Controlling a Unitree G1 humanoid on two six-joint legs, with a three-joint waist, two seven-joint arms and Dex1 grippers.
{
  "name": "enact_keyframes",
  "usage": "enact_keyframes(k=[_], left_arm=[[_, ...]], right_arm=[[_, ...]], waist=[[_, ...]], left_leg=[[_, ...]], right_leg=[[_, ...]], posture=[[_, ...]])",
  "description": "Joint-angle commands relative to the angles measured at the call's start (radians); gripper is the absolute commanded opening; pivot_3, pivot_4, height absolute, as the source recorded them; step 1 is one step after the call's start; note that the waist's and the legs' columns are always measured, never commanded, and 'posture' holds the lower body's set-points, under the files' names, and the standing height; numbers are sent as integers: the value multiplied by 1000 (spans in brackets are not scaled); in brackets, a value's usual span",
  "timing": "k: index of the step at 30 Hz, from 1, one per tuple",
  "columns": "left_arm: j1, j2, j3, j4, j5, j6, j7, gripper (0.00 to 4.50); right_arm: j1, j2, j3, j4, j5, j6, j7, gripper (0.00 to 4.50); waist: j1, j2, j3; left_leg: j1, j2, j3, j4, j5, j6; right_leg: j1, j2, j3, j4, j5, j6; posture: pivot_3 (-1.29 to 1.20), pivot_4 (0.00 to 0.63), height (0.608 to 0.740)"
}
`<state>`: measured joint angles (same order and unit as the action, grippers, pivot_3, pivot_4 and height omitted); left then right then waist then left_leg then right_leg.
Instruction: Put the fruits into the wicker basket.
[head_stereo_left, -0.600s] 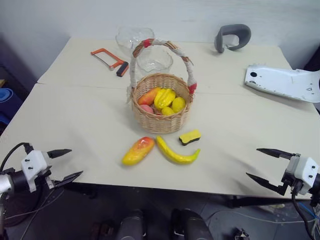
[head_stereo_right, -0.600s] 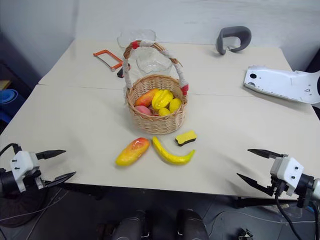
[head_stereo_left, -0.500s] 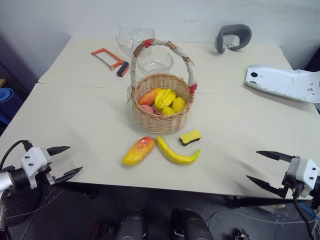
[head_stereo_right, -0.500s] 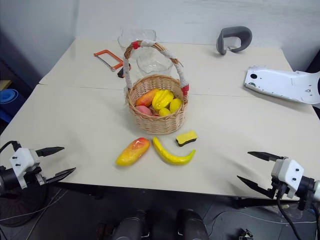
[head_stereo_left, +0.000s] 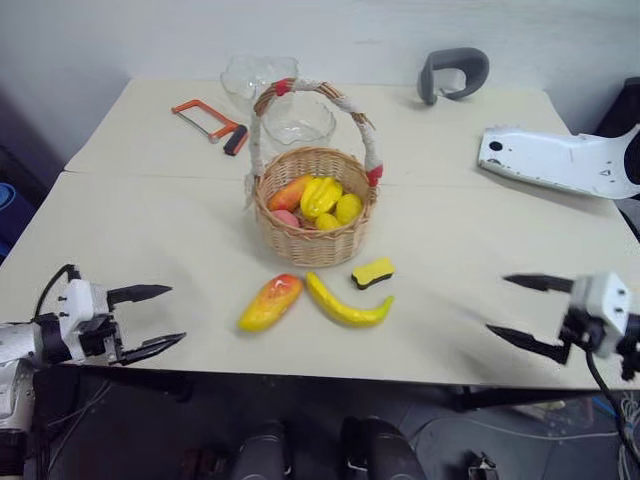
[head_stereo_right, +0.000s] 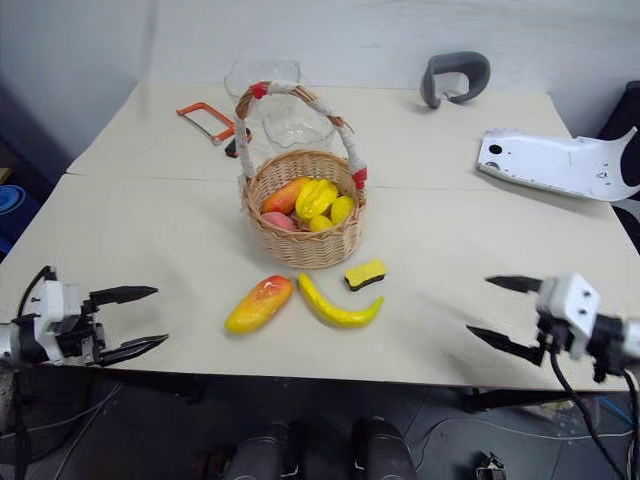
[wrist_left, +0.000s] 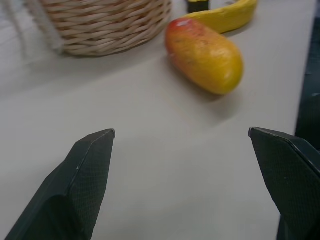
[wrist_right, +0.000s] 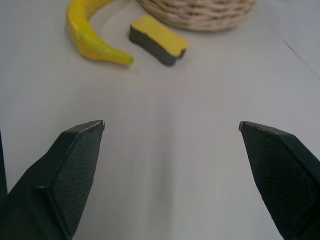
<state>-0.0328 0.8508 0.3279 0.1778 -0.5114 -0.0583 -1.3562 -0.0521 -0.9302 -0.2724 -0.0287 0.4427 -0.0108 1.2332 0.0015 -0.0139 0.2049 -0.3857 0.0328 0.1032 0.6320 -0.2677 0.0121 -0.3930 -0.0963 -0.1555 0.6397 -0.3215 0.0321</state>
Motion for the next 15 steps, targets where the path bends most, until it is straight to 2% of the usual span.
enact_keyframes(k=[1,6,11,15], left_arm=[[-32,-36,-24,-126,-115,157,34,4500],[-61,-96,-68,-165,-95,205,83,4500],[-69,-113,-82,-158,-67,182,92,4500],[-58,-123,-93,-179,-59,184,106,4500]], right_arm=[[-211,39,180,58,-100,40,10,4427],[-505,150,396,290,-303,-34,4,4427],[-693,300,495,469,-381,-31,-19,4427],[-772,386,536,615,-429,-87,-25,4427]], waist=[[-5,0,0],[-6,0,0],[-9,0,0],[-14,0,0]], left_leg=[[0,0,0,0,0,0],[-1,0,2,3,1,-1],[-3,-1,3,5,4,-6],[-3,-1,2,7,4,-5]], right_leg=[[0,0,0,1,0,0],[-1,0,1,4,0,0],[-3,0,1,5,0,0],[-2,0,1,6,0,0]], posture=[[0,150,740],[0,150,740],[0,150,740],[0,150,740]])
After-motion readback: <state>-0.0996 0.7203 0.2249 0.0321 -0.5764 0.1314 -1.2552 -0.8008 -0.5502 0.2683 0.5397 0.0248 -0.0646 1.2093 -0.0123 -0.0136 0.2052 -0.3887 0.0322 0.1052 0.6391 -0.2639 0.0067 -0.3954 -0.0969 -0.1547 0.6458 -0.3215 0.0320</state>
